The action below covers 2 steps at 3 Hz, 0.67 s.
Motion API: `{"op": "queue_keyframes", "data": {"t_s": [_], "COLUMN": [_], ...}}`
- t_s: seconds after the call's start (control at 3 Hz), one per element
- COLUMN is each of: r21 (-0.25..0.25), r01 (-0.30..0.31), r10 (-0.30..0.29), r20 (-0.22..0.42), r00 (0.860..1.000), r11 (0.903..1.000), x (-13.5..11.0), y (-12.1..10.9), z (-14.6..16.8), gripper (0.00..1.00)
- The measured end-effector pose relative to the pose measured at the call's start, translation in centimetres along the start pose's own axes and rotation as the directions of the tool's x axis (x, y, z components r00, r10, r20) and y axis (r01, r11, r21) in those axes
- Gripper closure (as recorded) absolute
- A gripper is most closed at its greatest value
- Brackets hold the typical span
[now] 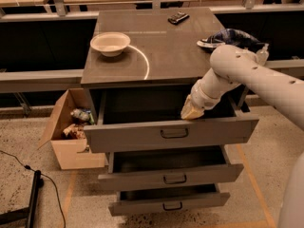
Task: Open top drawer
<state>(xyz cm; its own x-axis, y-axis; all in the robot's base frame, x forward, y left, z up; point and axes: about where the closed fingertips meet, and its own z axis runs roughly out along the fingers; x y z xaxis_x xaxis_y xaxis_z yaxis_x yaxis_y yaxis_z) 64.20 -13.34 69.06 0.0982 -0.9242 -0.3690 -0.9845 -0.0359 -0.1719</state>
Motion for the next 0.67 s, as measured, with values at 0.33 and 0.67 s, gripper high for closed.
{"op": "queue_keyframes", "data": {"t_s": [0.33,0.67], "r21": [-0.03,-0.032], "r01": [0.014,0.015], "r10": [-0.014,-0.015], "r20": [0.0,-0.001], "r00": [1.0,1.0], "r11": [0.9994,0.9994], "x": [0.31,0.1], "y": [1.12,1.08], "z": [1.05,0.55], "gripper": [1.0,1.0]}}
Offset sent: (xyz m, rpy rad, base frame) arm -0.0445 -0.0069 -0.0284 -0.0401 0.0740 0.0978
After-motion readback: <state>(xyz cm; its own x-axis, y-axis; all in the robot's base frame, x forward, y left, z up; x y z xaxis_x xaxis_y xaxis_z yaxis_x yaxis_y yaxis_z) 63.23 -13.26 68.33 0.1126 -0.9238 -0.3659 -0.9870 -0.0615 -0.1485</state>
